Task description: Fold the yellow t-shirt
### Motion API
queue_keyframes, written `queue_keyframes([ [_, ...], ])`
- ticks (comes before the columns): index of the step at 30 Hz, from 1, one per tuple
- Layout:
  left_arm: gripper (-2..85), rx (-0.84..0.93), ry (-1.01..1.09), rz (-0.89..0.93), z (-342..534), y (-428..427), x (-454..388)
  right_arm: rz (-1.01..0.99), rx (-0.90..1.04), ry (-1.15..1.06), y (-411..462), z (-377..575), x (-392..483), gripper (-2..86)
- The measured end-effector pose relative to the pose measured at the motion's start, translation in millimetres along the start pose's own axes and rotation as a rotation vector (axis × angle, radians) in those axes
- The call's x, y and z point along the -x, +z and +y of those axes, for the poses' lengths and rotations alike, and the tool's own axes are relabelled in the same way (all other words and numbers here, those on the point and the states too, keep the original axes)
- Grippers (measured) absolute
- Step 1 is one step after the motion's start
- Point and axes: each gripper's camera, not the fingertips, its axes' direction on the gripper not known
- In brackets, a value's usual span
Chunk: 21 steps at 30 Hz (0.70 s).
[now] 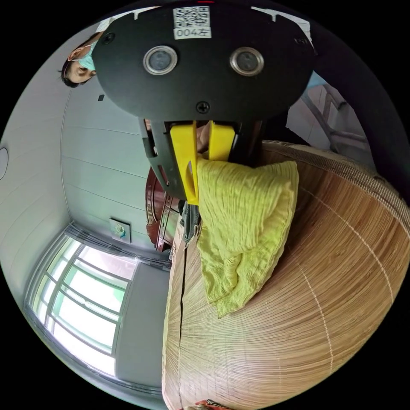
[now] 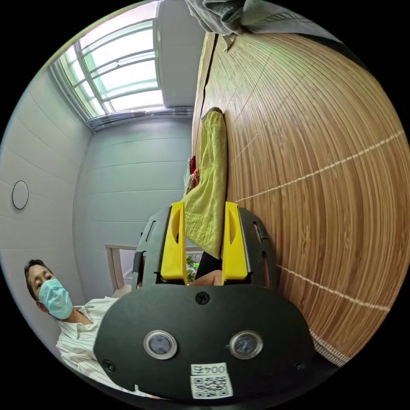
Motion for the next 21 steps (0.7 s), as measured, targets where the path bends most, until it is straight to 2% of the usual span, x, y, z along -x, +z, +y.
queue_keyframes([
  [9, 5.5, -0.018, -0.007, -0.062, -12, -17, 13, 0.100, -0.004, -0.023, 8, -85, 4, 15.1],
  [14, 5.5, -0.020, -0.032, -0.047, -20, -23, 24, 0.165, 0.087, -0.033, 25, -131, 9, 16.0],
  [21, 5.4, 0.006, -0.023, -0.047, -28, -14, 17, 0.148, 0.129, -0.027, 40, -152, 9, 15.9],
])
